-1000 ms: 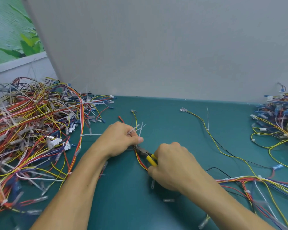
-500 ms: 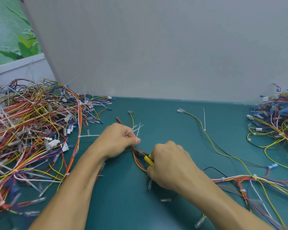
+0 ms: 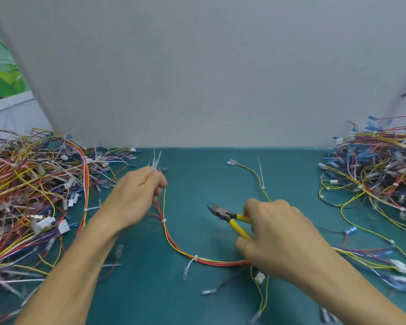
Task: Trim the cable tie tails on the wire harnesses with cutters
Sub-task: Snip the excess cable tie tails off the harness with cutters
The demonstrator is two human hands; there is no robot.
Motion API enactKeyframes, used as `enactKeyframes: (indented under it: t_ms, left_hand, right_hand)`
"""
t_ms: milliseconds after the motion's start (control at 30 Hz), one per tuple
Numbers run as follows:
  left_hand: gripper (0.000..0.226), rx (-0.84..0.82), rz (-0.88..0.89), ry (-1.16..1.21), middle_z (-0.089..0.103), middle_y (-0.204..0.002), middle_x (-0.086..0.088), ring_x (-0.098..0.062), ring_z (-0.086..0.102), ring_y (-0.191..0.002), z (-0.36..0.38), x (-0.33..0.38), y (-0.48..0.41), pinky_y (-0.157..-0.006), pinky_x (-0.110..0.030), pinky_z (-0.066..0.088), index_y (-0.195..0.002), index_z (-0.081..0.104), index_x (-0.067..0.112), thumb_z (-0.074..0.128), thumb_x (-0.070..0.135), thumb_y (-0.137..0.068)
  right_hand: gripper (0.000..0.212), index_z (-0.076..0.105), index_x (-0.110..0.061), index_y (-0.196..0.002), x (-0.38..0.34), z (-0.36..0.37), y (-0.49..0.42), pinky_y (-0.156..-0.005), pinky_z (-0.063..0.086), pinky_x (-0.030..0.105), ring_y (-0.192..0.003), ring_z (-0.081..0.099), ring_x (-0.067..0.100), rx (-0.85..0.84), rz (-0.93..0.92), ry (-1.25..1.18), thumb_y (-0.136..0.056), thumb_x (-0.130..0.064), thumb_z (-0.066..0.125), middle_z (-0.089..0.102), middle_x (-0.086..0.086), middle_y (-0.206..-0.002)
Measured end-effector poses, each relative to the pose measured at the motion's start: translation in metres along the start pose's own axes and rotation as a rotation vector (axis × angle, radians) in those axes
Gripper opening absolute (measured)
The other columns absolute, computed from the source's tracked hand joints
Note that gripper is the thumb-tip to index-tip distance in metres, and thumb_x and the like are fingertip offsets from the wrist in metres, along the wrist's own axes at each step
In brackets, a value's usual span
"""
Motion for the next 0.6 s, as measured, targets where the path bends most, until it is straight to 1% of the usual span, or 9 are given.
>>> enactKeyframes:
  t_ms: [33,100,200,267,333,400,467,533,600]
  left_hand:
    - [0.031,-0.022,0.005,0.043,0.055,-0.056,0.009,-0.013,0.050,-0.053,0.002,0.007,0.001,-0.055,-0.028,0.037,-0.076,0.063,0.017,0.042,0.014,-0.098]
    - [0.029,-0.086,-0.001,0.147,0.047,-0.052,0.010,-0.012,0.042,-0.049,0.017,0.022,0.002,-0.049,-0.025,0.031,-0.082,0.063,0.015,0.039,0.007,-0.098]
    - [0.029,-0.160,-0.080,0.340,0.032,-0.050,0.006,-0.013,0.024,-0.046,0.052,0.038,-0.001,-0.047,-0.025,0.017,-0.082,0.064,0.011,0.039,-0.003,-0.089]
    - [0.023,-0.187,-0.100,0.350,0.032,-0.046,0.009,-0.010,0.023,-0.043,0.076,0.048,-0.006,-0.045,-0.022,0.018,-0.079,0.067,0.014,0.047,0.002,-0.084]
    - [0.011,-0.186,-0.097,0.329,0.036,-0.044,0.011,-0.009,0.027,-0.041,0.095,0.057,-0.009,-0.045,-0.021,0.022,-0.075,0.070,0.019,0.061,0.013,-0.074]
    - [0.009,-0.171,-0.109,0.335,0.039,-0.049,0.006,-0.010,0.030,-0.041,0.108,0.056,-0.014,-0.046,-0.021,0.025,-0.075,0.071,0.020,0.067,0.012,-0.073]
    - [0.014,-0.141,-0.135,0.343,0.039,-0.050,0.005,-0.009,0.032,-0.041,0.117,0.048,-0.016,-0.048,-0.022,0.026,-0.077,0.071,0.021,0.067,0.008,-0.078]
    - [0.014,-0.114,-0.175,0.366,0.039,-0.046,0.010,-0.008,0.033,-0.042,0.123,0.038,-0.014,-0.048,-0.022,0.026,-0.078,0.072,0.021,0.068,0.007,-0.078]
    - [0.013,-0.107,-0.220,0.400,0.037,-0.043,0.012,-0.009,0.033,-0.042,0.129,0.028,-0.008,-0.045,-0.022,0.026,-0.079,0.072,0.019,0.069,0.006,-0.078]
  right_hand:
    - [0.023,0.044,-0.022,-0.084,0.017,-0.003,0.004,-0.049,0.030,0.030,-0.069,0.048,0.025,0.008,0.038,0.023,-0.076,-0.042,0.052,0.049,-0.004,-0.076]
    - [0.027,0.048,-0.024,-0.091,0.051,-0.011,0.010,-0.055,0.035,0.032,-0.076,0.051,0.027,0.030,0.120,0.092,-0.075,-0.045,0.052,0.050,-0.004,-0.077]
    - [0.028,0.051,-0.022,-0.089,0.098,-0.019,0.008,-0.058,0.036,0.031,-0.075,0.051,0.028,0.068,0.248,0.151,-0.074,-0.046,0.053,0.047,-0.002,-0.075]
    - [0.028,0.052,-0.020,-0.085,0.117,-0.017,-0.001,-0.058,0.036,0.031,-0.076,0.053,0.029,0.062,0.284,0.131,-0.074,-0.046,0.055,0.050,0.001,-0.076]
    - [0.027,0.052,-0.018,-0.079,0.127,-0.010,-0.015,-0.057,0.036,0.030,-0.076,0.055,0.029,0.049,0.299,0.086,-0.073,-0.044,0.058,0.053,0.002,-0.076]
    - [0.027,0.053,-0.016,-0.074,0.133,-0.002,-0.030,-0.058,0.038,0.030,-0.075,0.055,0.030,0.026,0.323,0.033,-0.071,-0.041,0.060,0.053,0.003,-0.072]
    - [0.027,0.057,-0.013,-0.074,0.138,0.007,-0.044,-0.055,0.038,0.028,-0.073,0.057,0.030,0.003,0.357,-0.093,-0.069,-0.039,0.061,0.055,0.005,-0.070]
    - [0.028,0.062,-0.011,-0.076,0.140,0.016,-0.057,-0.052,0.038,0.027,-0.071,0.058,0.028,-0.002,0.398,-0.267,-0.069,-0.038,0.061,0.059,0.008,-0.071]
    - [0.027,0.064,-0.011,-0.078,0.135,0.024,-0.069,-0.054,0.039,0.028,-0.073,0.058,0.028,0.018,0.409,-0.355,-0.070,-0.037,0.062,0.061,0.008,-0.074]
Point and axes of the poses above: each hand's wrist, its own y-axis away from the middle knuckle, its own z-axis out of the palm, x = y × z, the point moved 8 cm from there along -y, towards the middle knuckle
